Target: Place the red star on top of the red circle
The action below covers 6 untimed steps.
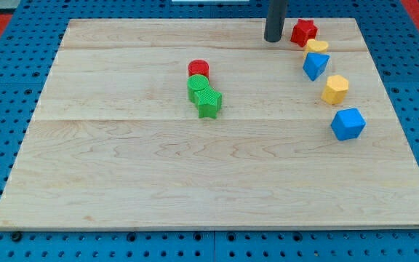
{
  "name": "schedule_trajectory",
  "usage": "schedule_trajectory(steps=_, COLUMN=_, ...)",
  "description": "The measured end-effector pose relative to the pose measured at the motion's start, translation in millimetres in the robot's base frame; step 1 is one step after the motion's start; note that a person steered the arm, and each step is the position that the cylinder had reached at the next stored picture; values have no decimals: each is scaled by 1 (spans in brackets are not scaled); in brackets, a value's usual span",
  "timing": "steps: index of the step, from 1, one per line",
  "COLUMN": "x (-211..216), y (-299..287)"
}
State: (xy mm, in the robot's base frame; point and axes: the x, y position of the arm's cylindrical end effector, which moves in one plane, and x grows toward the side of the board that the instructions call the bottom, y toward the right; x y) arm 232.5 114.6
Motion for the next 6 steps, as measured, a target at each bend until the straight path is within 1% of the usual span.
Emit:
schedule_trajectory(steps=1, x=-40, y=-2)
schedule_trajectory(steps=3, x=-40, y=92)
schedule_trajectory(steps=4, x=3, y=70)
schedule_trajectory(steps=5, x=12, y=-3)
schedule_trajectory(steps=6, x=13, y=-93)
